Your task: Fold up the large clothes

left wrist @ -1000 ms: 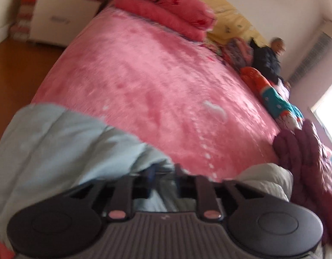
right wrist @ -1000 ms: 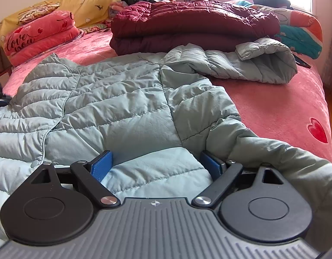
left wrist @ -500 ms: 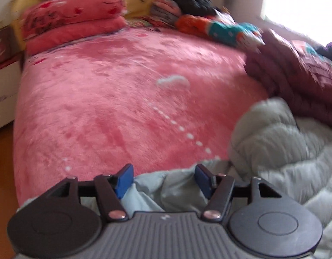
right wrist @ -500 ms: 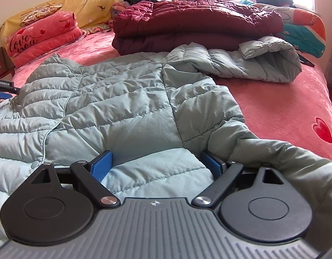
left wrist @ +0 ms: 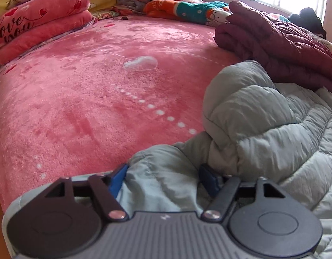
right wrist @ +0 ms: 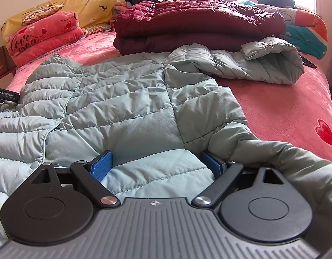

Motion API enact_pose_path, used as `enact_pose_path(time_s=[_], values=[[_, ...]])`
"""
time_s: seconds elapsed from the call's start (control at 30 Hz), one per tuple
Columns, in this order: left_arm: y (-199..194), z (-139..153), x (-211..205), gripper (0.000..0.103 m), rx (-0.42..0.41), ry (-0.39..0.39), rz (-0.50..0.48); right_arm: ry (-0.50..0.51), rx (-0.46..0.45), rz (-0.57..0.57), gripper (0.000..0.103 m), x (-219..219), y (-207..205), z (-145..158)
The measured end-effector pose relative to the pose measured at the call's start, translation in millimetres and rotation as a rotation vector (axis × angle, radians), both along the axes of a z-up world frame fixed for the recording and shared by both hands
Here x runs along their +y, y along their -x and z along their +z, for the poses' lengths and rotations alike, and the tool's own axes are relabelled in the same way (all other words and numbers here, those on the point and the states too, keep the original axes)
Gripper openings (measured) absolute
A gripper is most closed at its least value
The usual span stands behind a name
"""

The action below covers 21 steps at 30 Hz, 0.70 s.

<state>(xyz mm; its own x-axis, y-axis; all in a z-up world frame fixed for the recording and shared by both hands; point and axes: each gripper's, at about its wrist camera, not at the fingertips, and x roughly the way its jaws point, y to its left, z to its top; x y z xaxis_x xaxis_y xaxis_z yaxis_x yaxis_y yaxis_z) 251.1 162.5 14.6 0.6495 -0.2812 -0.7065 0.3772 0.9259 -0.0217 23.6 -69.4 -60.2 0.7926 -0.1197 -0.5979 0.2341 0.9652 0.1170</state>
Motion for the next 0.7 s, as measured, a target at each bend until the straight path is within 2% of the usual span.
enact_pose_path(time_s=[0.03, 0.1, 0.2, 0.37, 0.53, 0.7], values=[[1, 0, -2, 0.054, -0.016, -0.004, 0.001, 0.001, 0.0, 0.0, 0.103, 0, 0, 0], [1, 1, -3, 0.025, -0.035, 0.013, 0.013, 0.004, -0.001, -0.001, 0.103, 1, 0, 0], [2, 0, -6, 0.011, -0.048, 0.032, 0.023, 0.009, -0.001, -0.001, 0.103, 1, 0, 0], [6, 3, -10, 0.004, -0.083, 0.028, 0.071, 0.014, -0.002, 0.002, 0.103, 1, 0, -1], [15, 8, -2, 0.004, -0.108, 0.059, 0.214, 0.019, -0.002, 0.004, 0.103, 1, 0, -1], [39, 12, 14, 0.004, -0.113, 0.052, 0.341, 0.023, 0.0, 0.005, 0.103, 1, 1, -1]])
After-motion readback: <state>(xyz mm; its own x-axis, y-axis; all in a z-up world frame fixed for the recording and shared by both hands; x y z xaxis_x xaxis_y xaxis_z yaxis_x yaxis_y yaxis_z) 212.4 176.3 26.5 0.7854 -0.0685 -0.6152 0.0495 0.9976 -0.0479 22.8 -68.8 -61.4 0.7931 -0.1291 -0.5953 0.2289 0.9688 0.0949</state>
